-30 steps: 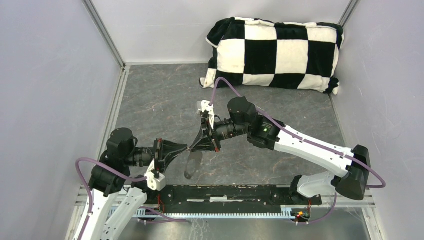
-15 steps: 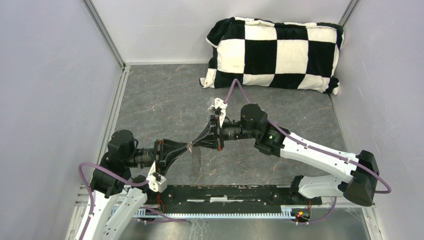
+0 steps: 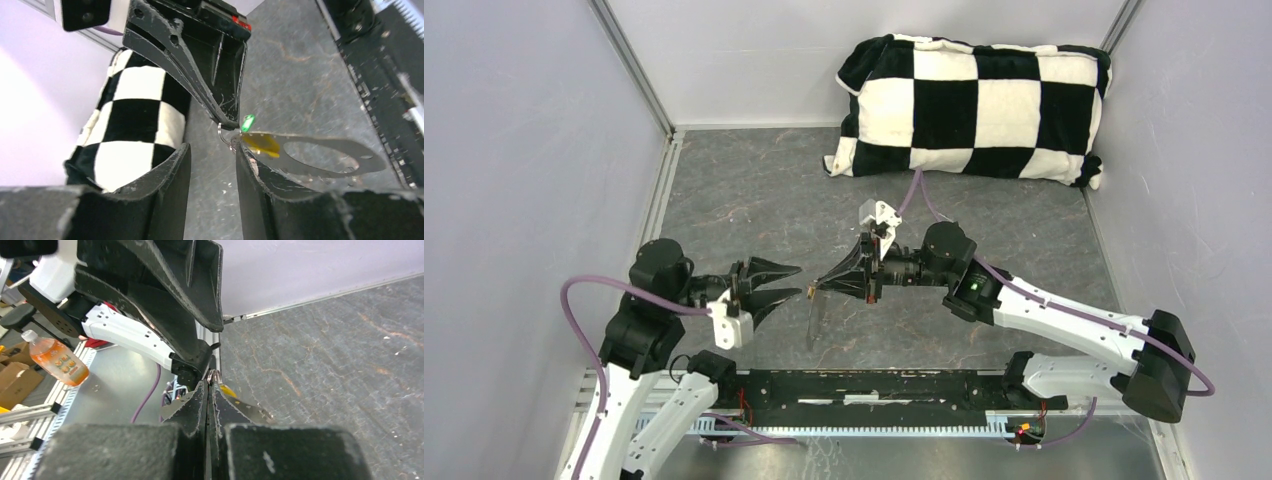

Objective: Put the keys on the keyring
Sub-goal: Adjust the key on the keyring.

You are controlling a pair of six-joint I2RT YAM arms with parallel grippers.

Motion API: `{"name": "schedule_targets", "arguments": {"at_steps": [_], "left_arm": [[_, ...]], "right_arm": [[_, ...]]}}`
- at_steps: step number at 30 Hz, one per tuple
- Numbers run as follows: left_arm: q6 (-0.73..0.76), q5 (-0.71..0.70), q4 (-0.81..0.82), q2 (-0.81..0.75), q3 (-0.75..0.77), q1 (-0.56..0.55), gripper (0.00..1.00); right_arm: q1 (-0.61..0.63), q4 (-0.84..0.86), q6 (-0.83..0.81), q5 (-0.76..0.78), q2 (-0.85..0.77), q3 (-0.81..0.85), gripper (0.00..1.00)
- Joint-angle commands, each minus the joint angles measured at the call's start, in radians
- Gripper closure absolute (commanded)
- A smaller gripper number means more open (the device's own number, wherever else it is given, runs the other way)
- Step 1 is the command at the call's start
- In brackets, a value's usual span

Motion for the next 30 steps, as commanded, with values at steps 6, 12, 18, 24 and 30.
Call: {"name": "schedule_targets", "arguments": {"at_steps": [6, 12, 18, 24, 30], "left_arm": [[-0.366, 0.174, -0.089, 0.144, 0.116, -0.003, 0.54], [-0.369, 0.146, -0.09, 0.177, 0.119, -0.003, 0.57], [-0.361, 0.116, -0.09, 0.186, 0.103, -0.002, 0.6], [-0.364, 0.129, -0.086, 0.19, 0.094, -0.003, 0.71], [-0.369, 0.119, -0.083, 0.176, 0.062, -0.003, 0.79]], "right_arm": [[-0.003, -0.039, -0.161, -0.024, -0.032, 0.065, 1.0], [-0.003, -0.076, -0.191, -0.048, -0.014, 0.105, 1.0], [-0.004, -0.077, -0.193, -0.08, 0.004, 0.121, 1.0], [-0.003, -0.077, -0.194, -0.095, 0.02, 0.137, 1.0], [-0.003, -0.066, -0.191, -0.103, 0.021, 0.141, 1.0]]}}
